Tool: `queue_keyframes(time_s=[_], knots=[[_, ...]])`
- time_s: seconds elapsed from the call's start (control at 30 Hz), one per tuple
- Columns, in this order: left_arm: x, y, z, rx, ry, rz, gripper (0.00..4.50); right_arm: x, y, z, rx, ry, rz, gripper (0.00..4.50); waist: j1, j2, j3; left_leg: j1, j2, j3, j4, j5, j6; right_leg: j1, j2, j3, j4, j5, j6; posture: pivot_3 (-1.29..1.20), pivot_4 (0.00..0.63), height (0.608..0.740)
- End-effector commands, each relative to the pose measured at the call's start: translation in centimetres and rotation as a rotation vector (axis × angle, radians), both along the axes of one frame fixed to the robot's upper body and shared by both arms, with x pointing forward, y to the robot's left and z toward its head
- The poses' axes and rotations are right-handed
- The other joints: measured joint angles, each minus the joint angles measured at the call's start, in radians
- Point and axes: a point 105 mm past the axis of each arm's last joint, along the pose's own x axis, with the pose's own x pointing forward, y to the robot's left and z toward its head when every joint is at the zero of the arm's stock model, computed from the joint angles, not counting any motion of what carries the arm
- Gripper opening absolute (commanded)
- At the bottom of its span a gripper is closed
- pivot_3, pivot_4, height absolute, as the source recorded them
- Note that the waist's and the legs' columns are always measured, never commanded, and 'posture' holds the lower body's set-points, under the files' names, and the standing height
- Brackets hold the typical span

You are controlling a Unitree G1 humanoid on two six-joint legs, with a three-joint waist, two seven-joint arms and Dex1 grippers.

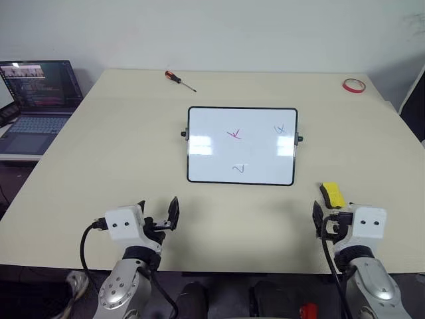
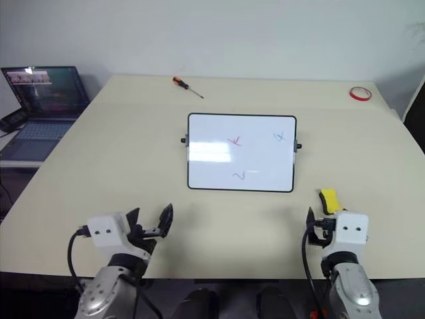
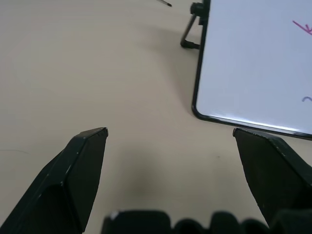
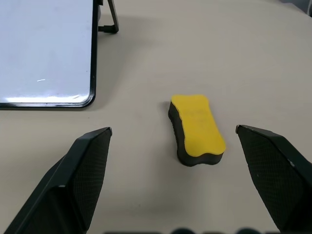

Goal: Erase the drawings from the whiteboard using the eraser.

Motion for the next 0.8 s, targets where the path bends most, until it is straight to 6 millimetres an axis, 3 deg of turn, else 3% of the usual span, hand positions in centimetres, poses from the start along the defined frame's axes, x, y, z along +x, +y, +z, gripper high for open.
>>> queue_keyframes(time_s=[0.03,0.27,0.6,0.8], knots=[[0.0,-0.6,1.5,-0.011,-0.053,-0.006,4.50,-0.4,-0.5,1.6,-0.038,-0.046,-0.012,4.48,0.000,0.000,0.000,0.000,0.000,0.000,0.000,0.000,0.000,0.000,0.000,0.000,0.000,0.000,0.000,0.00,0.150,0.740],[0.4,-1.0,1.6,0.005,-0.042,-0.039,4.50,-1.6,-0.5,1.6,-0.023,-0.029,-0.049,4.48,0.000,0.001,-0.002,0.000,0.000,0.000,0.000,0.000,0.000,0.000,0.000,0.000,0.000,0.000,0.000,0.00,0.150,0.740],[2.0,-0.6,2.5,0.038,-0.071,-0.043,4.50,-1.2,-0.3,1.5,0.001,-0.038,-0.079,4.48,0.000,0.001,-0.005,0.001,0.000,0.000,0.000,0.000,0.000,0.000,0.001,-0.001,0.000,0.000,0.000,0.00,0.150,0.740],[2.4,-0.4,2.0,0.037,-0.057,-0.083,4.50,-1.5,-0.4,1.2,0.028,-0.039,-0.105,4.48,0.000,0.001,-0.005,0.000,0.000,0.000,0.000,0.000,0.000,0.000,0.000,0.000,0.000,0.000,0.000,0.00,0.150,0.740]])
